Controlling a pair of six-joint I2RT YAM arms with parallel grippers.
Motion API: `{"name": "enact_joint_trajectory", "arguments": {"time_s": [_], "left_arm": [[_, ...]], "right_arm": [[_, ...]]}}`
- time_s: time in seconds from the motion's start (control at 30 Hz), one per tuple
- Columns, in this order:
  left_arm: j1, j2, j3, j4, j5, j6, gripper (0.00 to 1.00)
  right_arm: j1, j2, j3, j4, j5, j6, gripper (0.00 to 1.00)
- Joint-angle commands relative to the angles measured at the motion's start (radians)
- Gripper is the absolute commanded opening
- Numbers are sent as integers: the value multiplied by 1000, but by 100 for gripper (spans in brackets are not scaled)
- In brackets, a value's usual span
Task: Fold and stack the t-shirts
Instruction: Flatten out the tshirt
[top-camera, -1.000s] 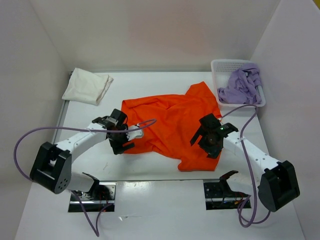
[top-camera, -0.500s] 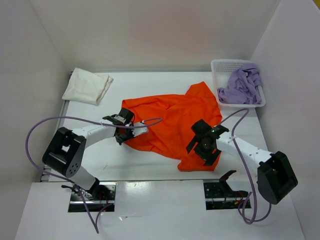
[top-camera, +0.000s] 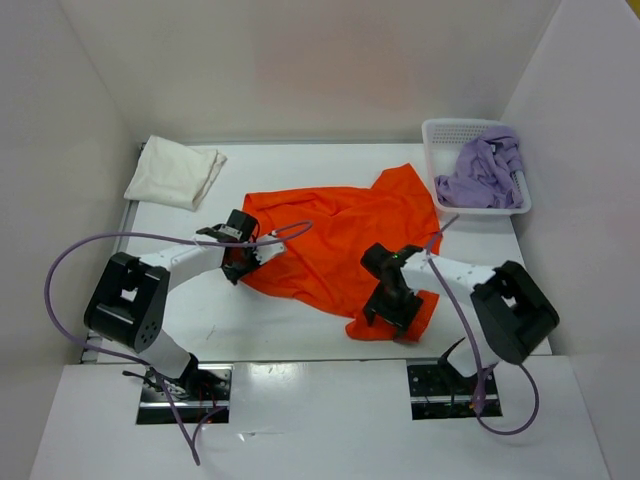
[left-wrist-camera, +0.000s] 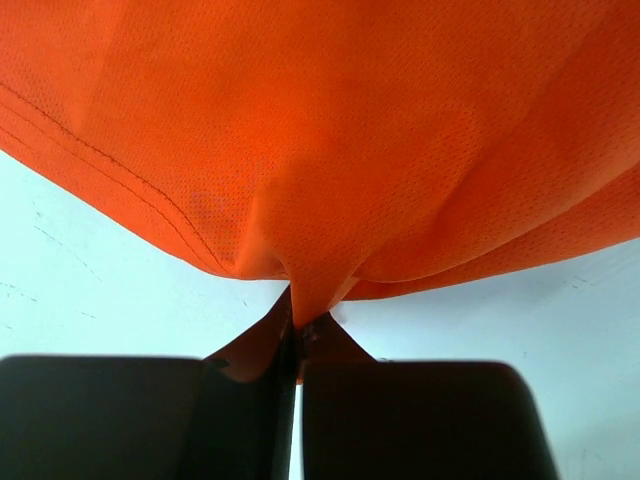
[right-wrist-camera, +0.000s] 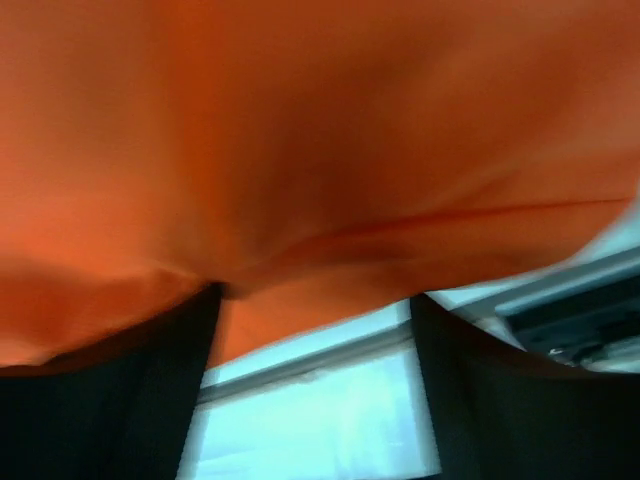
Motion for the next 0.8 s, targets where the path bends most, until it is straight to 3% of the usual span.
{"name": "enact_joint_trajectory", "arguments": {"time_s": [0.0, 0.03, 0.07, 0.13, 0.2, 0.33, 0.37, 0.4, 0.43, 0.5, 0.67, 0.77], "left_arm": [[21, -20, -22, -26, -2, -48, 0], [21, -21, -22, -26, -2, -48, 0], [32, -31, -22, -26, -2, -60, 0], [44, -31, -13, -6, -12, -60, 0], [103, -6, 39, 15, -35, -50, 0], [154, 33, 112, -13, 4, -50, 0], [163, 44, 127, -29, 15, -59, 0], [164, 44, 127, -40, 37, -59, 0], [164, 44, 127, -49, 49, -59, 0], [153, 30, 101, -49, 61, -59, 0], [139, 12, 68, -70, 72, -68, 0], [139, 12, 68, -81, 72, -79, 0]], "right_arm": [[11, 140, 84, 61, 144, -61, 67], [-1, 162, 107, 61, 164, -78, 52], [-15, 180, 132, 61, 203, -117, 22], [-33, 245, 213, 85, 248, -161, 1], [-44, 358, 404, 94, 364, -281, 0], [-44, 430, 505, 134, 386, -378, 1], [-44, 430, 517, 134, 386, -389, 9], [-44, 412, 517, 149, 373, -405, 38], [-44, 383, 491, 162, 360, -405, 57], [-44, 252, 405, 189, 305, -393, 85], [-16, -86, 237, 176, 199, -276, 90], [-7, -146, 186, 122, 173, -166, 90]]}}
